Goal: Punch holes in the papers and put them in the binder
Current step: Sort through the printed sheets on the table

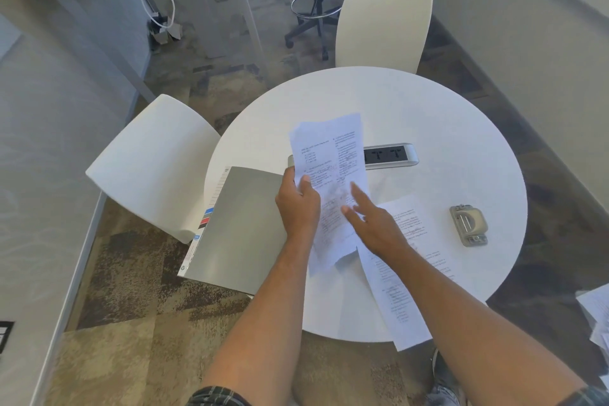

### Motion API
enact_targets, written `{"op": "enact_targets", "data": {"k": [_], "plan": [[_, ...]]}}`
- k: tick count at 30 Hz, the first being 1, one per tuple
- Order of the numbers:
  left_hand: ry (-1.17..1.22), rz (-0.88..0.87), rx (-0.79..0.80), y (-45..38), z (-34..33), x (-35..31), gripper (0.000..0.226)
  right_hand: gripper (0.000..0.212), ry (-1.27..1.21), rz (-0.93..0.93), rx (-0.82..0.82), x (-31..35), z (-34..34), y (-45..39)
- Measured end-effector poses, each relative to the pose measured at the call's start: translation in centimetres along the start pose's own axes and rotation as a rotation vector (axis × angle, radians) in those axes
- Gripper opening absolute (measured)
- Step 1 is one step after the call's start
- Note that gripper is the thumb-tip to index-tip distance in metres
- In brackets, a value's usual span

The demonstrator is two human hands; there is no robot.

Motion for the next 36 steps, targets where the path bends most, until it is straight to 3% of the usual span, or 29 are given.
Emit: {"op": "enact_targets", "data": {"k": [6,11,16,19,24,27,30,33,36], "plan": [[-0.015,-0.048,-0.026,-1.8,2.2,-0.9,0.011,0.09,-0.256,-0.186,0.014,-4.4,0.8,0.2],[0.031,-0.027,-0.006,-2.3,2.3,-0.9,0.027,0.102,-0.567,-0.178,0.035,-4.8,0.2,-0.1],[0.164,0.054,-0.028,-2.6,2.6,0.9,0.039,0.081,-0.622,-0.118,0.014,-3.5,0.7,0.1],[0.21,0.076,-0.014,-2.8,2.7,1.5,0.038,0.06,-0.686,-0.099,-0.085,-4.0,1.6,0.6],[0.348,0.202,0.169,-2.7,1.2,2.5,0.02,0.039,-0.846,-0.088,-0.105,-5.2,2.1,1.6],[0.46,0.295,0.375,-1.7,-0.6,3.4,0.02,0.035,-0.853,-0.094,-0.14,-5.8,2.4,1.9],[0.377,0.297,0.493,-0.9,-1.5,4.8,0.038,0.035,-0.831,-0.082,-0.137,-5.9,2.2,2.1],[0.289,0.294,0.494,-0.4,-1.6,6.3,0.039,0.029,-0.673,-0.106,-0.086,-6.7,1.4,2.0],[0.267,0.316,0.474,0.1,-1.4,8.0,0.035,0.028,-0.39,-0.291,-0.062,-9.6,0.3,2.1]]}}
Point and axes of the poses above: each hand's wrist, its own y-axis away from the middle knuckle, its own z-axis out of the back of the hand, x = y × z, the point moved 10 cm from there along -y, towards the middle knuckle, and after that the axes turned 8 degrees about x, right-handed, at the moved point
